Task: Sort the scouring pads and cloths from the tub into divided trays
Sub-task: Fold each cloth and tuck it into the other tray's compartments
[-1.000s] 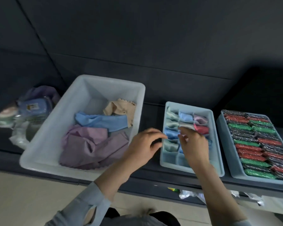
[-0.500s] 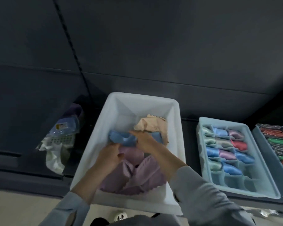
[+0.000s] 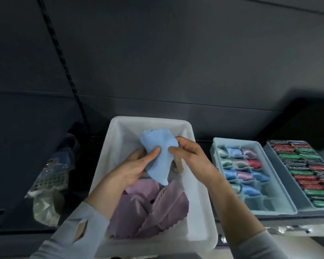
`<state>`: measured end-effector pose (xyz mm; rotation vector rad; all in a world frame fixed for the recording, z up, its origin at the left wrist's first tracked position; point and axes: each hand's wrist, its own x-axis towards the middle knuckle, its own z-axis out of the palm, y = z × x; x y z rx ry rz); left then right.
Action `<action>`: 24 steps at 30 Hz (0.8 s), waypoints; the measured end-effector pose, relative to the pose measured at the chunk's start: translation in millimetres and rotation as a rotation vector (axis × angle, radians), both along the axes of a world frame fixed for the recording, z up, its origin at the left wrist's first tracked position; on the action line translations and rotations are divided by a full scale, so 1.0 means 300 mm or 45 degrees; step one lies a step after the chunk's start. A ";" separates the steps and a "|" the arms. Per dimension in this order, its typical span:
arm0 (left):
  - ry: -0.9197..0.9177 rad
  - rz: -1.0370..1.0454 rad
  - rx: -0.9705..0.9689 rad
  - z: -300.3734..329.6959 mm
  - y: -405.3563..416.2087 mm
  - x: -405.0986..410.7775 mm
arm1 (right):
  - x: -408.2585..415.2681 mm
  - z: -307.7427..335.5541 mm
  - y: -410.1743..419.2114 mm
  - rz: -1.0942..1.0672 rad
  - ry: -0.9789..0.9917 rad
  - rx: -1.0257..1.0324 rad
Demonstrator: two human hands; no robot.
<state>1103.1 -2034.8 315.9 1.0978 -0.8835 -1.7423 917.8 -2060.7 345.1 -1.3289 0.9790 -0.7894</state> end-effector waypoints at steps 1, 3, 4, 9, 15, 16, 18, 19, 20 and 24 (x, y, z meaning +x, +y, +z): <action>0.036 0.019 -0.058 0.026 -0.013 -0.016 | -0.023 0.023 0.007 -0.024 -0.045 -0.019; -0.084 0.125 -0.176 0.076 -0.037 -0.042 | -0.063 0.061 0.014 -0.087 -0.126 -0.055; -0.186 0.160 -0.249 0.103 -0.045 -0.054 | -0.077 0.085 0.020 -0.108 -0.145 -0.062; -0.451 0.251 -0.494 0.204 -0.048 -0.084 | -0.107 0.164 0.028 -0.396 -0.225 -0.220; -0.400 0.438 -0.647 0.267 -0.033 -0.088 | -0.118 0.211 0.032 -0.483 -0.255 -0.306; -0.407 0.478 -0.676 0.278 -0.028 -0.091 | -0.115 0.218 0.032 -0.487 -0.251 -0.320; -0.387 0.538 -0.754 0.298 -0.018 -0.092 | -0.108 0.231 0.031 -0.489 -0.260 -0.337; -0.364 0.545 -0.797 0.305 -0.013 -0.090 | -0.104 0.240 0.031 -0.488 -0.266 -0.348; -0.346 0.539 -0.833 0.310 -0.007 -0.088 | -0.103 0.247 0.032 -0.487 -0.262 -0.365; -0.457 0.489 -0.896 0.302 0.012 -0.077 | -0.109 0.269 0.040 -0.451 -0.203 -0.453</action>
